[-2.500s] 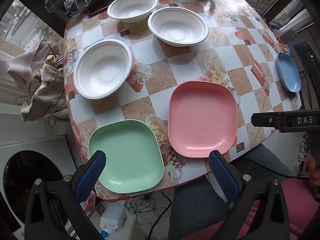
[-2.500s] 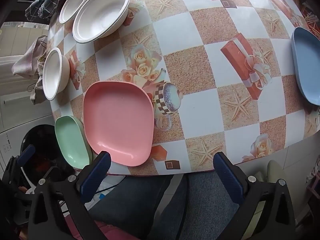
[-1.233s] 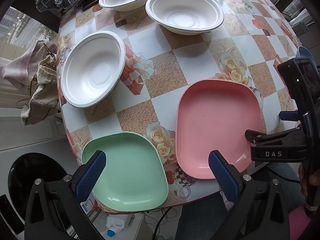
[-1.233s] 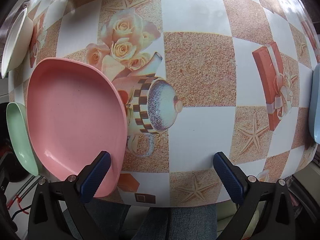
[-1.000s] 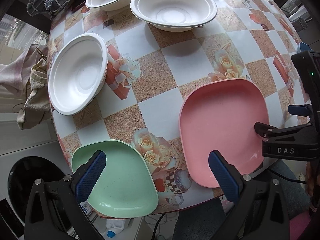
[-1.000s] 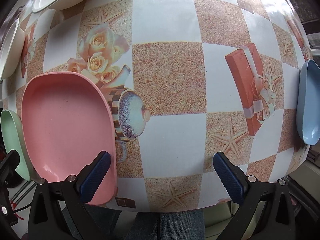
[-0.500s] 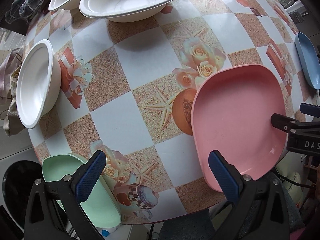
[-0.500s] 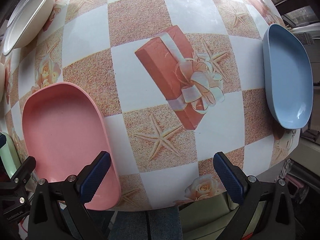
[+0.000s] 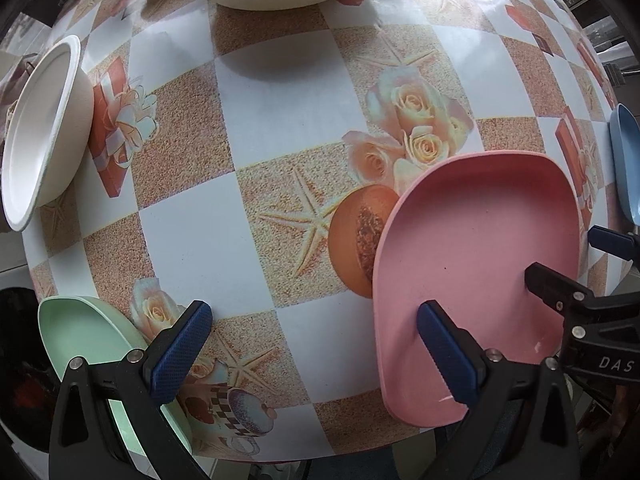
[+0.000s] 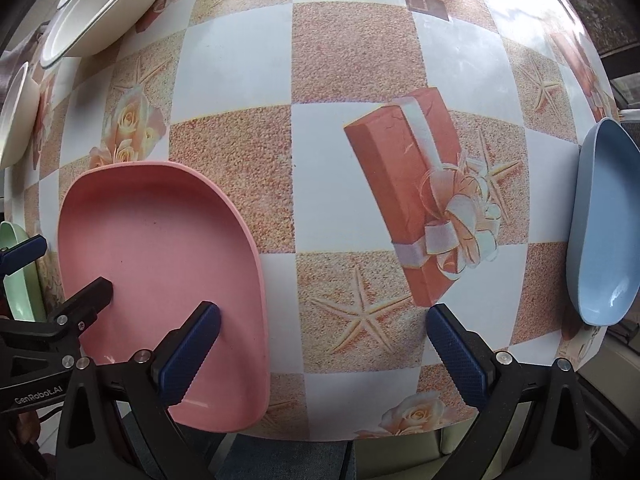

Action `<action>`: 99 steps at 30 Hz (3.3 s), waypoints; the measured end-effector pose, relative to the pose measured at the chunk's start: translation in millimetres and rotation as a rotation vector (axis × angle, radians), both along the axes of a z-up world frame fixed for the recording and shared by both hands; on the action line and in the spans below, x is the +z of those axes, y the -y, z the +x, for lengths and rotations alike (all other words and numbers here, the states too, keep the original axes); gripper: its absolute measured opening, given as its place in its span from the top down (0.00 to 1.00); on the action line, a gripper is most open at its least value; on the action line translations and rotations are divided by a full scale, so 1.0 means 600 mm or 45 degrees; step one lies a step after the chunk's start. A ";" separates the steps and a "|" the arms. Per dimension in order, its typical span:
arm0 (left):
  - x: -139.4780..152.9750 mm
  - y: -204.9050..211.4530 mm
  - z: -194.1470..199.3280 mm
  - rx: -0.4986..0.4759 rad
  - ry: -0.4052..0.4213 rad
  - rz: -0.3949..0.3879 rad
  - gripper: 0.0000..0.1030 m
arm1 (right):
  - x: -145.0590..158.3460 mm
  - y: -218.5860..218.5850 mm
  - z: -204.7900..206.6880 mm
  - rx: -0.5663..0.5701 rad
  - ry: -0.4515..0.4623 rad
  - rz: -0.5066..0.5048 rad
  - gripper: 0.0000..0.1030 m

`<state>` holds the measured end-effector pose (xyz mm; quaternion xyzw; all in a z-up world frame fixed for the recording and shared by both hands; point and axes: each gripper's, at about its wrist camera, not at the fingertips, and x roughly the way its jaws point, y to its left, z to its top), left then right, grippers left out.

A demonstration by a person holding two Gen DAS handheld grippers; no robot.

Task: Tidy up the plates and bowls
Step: 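Close both grippers on the rim of the pink plate, then lift the pink plate with both grippers and carry it over the green plate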

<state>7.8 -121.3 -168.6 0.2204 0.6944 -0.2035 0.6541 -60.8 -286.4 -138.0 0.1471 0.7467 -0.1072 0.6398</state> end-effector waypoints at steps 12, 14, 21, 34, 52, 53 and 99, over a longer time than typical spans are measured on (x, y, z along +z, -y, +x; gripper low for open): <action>-0.002 -0.035 -0.030 0.056 -0.072 -0.018 0.00 | 0.033 0.003 -0.017 -0.010 0.060 -0.006 0.00; 0.010 -0.037 -0.030 0.071 -0.094 -0.017 0.00 | 0.033 0.001 -0.017 -0.013 0.070 -0.011 0.00; 0.007 -0.009 -0.020 0.061 -0.135 -0.003 0.08 | 0.056 -0.002 -0.026 0.021 0.060 -0.009 0.15; 0.039 0.065 -0.048 -0.182 -0.117 -0.022 0.65 | 0.096 -0.025 -0.045 -0.085 0.079 0.171 0.87; 0.101 -0.044 -0.049 -0.203 -0.100 -0.051 0.68 | 0.122 -0.122 -0.050 -0.053 -0.038 0.277 0.87; 0.107 -0.057 -0.042 -0.201 -0.095 -0.054 0.68 | 0.124 -0.130 -0.048 -0.046 -0.039 0.275 0.87; 0.120 -0.124 -0.039 -0.177 -0.103 -0.041 0.64 | 0.077 -0.203 -0.047 -0.002 -0.098 0.337 0.86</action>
